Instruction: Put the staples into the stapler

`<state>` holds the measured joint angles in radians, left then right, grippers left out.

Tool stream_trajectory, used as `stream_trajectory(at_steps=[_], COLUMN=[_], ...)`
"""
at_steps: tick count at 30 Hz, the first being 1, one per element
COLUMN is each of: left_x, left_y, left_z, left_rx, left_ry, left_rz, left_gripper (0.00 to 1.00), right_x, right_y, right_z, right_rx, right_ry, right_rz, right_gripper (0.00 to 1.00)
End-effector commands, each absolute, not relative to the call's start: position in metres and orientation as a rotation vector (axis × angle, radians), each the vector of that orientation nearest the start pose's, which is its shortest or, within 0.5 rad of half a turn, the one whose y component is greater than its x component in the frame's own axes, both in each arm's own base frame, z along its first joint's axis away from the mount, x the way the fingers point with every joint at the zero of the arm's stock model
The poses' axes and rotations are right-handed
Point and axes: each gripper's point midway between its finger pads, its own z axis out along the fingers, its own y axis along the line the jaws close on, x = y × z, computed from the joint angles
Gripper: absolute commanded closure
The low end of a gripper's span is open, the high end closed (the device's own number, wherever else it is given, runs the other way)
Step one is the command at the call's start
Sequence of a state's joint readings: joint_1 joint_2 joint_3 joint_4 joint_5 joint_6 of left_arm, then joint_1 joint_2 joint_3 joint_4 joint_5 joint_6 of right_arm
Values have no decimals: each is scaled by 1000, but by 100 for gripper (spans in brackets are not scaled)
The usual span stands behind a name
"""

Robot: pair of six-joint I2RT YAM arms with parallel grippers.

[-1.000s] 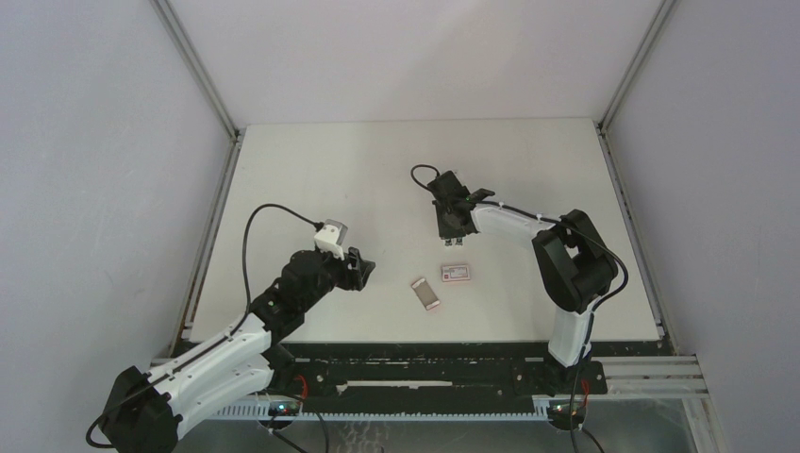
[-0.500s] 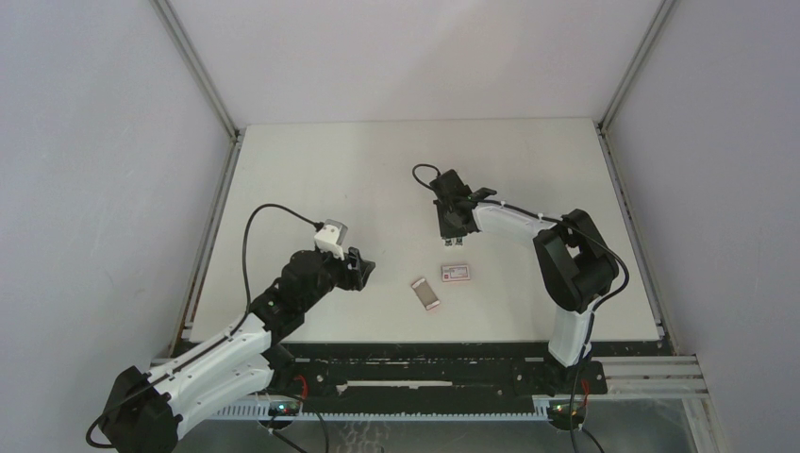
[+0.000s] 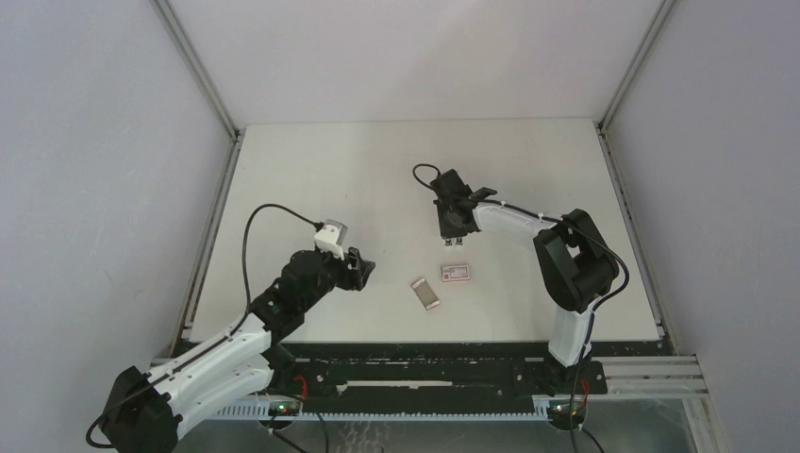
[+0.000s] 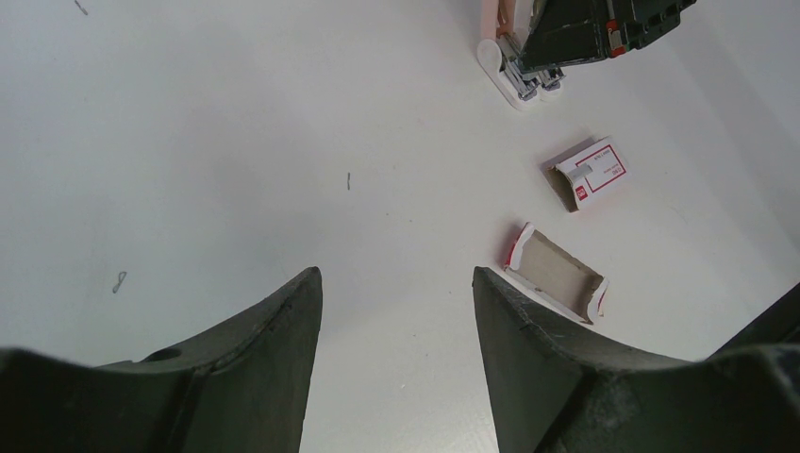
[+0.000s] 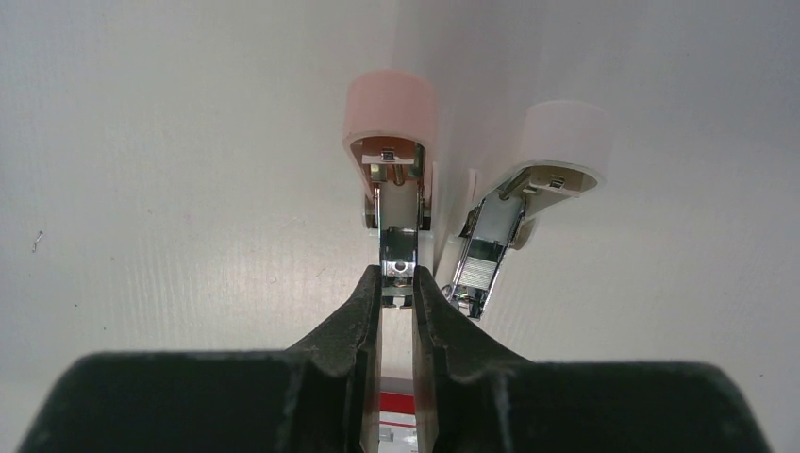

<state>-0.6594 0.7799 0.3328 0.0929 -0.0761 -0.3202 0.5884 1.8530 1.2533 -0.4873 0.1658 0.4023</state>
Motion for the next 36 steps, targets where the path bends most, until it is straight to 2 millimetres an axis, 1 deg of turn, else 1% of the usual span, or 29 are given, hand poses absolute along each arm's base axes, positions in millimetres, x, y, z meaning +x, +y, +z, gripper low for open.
stream_trajectory(at_steps=[1, 6, 15, 22, 27, 36], left_x=[240, 240, 240, 240, 240, 240], left_y=[-183, -183, -183, -183, -183, -183], left_z=[129, 129, 130, 130, 129, 129], left_rx=[291, 291, 291, 290, 290, 290], left_ry=[1918, 1918, 1916, 1917, 1918, 1918], left_rz=[-570, -570, -572, -570, -570, -570], left_gripper=[36, 36, 36, 36, 36, 36], right_x=[365, 365, 363, 364, 364, 362], right_y=[222, 222, 223, 220, 217, 219], right_z=[67, 67, 58, 51, 50, 45], right_rx=[-187, -189, -197, -192, -190, -200], right_ry=[2557, 2558, 2582, 2595, 2598, 2615], right_rz=[148, 151, 151, 132, 122, 132], right_gripper=[90, 90, 90, 91, 91, 91])
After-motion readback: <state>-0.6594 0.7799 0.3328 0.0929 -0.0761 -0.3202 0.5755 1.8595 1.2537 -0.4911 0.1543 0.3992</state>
